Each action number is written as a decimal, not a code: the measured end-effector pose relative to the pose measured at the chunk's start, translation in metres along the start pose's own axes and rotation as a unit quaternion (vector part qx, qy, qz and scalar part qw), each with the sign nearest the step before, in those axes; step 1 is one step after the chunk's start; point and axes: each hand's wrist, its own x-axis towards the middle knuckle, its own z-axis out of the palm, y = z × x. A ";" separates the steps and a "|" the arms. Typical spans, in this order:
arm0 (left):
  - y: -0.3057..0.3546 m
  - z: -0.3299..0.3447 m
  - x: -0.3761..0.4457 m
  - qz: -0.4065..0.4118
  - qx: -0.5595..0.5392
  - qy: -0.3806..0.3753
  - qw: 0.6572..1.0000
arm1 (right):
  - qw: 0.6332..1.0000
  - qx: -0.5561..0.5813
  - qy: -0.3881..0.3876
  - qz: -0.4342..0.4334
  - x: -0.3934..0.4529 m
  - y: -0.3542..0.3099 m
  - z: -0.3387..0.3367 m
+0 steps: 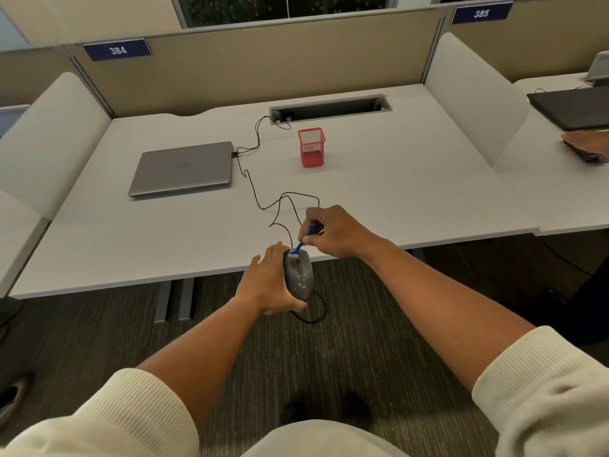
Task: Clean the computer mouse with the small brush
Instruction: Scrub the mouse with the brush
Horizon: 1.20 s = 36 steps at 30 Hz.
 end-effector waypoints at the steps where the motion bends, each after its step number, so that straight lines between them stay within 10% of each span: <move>1: 0.001 0.000 0.000 0.001 0.003 -0.001 1.000 | 1.000 -0.006 -0.009 0.001 -0.001 -0.001 0.001; 36: 0.012 -0.009 -0.002 -0.025 0.056 -0.020 0.998 | 0.998 -0.015 -0.033 0.056 -0.018 -0.004 0.014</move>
